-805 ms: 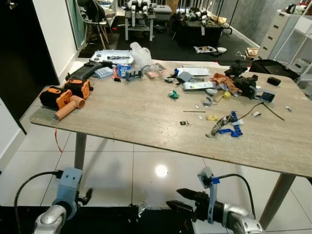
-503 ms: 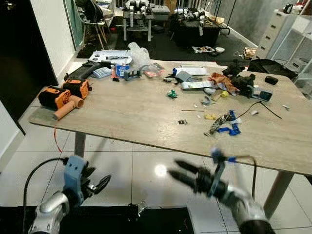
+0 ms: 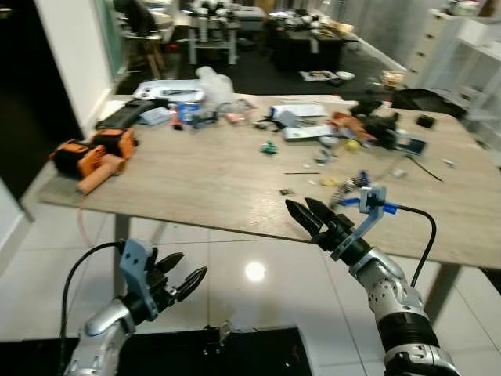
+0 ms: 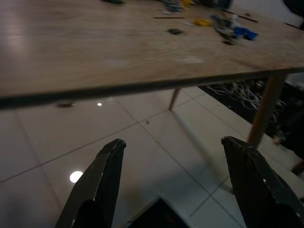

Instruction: Picking trash to rubbish bin

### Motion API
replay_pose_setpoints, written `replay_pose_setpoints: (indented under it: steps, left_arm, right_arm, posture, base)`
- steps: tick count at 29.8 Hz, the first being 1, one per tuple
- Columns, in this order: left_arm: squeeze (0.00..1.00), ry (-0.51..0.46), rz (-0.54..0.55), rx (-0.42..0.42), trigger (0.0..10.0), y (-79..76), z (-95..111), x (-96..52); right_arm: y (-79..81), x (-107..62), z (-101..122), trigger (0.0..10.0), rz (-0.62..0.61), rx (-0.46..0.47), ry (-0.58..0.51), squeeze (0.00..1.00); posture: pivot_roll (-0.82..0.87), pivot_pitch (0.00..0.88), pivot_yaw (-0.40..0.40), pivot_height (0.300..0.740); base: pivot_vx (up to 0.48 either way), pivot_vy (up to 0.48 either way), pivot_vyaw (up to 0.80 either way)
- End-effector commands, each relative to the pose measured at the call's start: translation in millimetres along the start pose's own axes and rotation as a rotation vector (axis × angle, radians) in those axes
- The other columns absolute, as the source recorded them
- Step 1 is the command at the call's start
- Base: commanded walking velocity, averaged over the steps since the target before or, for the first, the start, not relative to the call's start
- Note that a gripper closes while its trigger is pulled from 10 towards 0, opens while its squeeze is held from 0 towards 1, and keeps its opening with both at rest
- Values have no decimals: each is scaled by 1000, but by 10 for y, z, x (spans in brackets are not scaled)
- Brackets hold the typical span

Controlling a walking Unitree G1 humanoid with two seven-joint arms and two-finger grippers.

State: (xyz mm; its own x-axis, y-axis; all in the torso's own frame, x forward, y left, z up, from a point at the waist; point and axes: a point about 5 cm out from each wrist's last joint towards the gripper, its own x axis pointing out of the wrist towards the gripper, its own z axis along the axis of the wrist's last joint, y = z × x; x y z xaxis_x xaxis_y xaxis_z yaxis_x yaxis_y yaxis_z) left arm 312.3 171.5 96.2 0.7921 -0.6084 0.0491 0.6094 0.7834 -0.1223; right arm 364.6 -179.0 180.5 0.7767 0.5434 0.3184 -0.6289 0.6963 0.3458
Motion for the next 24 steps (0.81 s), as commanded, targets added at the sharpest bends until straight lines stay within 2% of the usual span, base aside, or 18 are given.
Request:
replay_pose_setpoints:
  steps: [1, 2, 7, 9, 16, 24]
  left_arm:
    - [0, 8, 72, -10, 10000, 20, -36, -5]
    - [0, 10, 120, -5, 10000, 39, -40, -6]
    - [0, 5, 177, 4, 10000, 62, -39, -25]
    - [0, 32, 221, 40, 10000, 107, -73, -55]
    - [0, 72, 306, 75, 10000, 181, -140, -142]
    - [0, 104, 351, 86, 10000, 225, -220, -230]
  right_arm:
    - [4, 24, 33, 10000, -17, -26, -8, 0]
    - [16, 56, 45, 10000, -24, -38, -11, 0]
    - [42, 114, 55, 10000, -48, -86, 1, 0]
    - [59, 143, 46, 10000, -56, -126, 11, 0]
    - [144, 234, 53, 10000, -61, -171, 0, 0]
    - [206, 293, 39, 10000, -42, -194, 1, 0]
  posture:
    - [-99, 146, -6, 740]
    - [-98, 147, -5, 740]
    - [-99, 146, -4, 740]
    - [-99, 145, -4, 740]
    - [-100, 135, 2, 740]
    - [-99, 108, 2, 740]
  base:
    - [0, 0, -800]
    - [0, 0, -800]
    - [0, 0, -800]
    - [0, 0, -800]
    - [0, 0, 0]
    - [274, 0, 0]
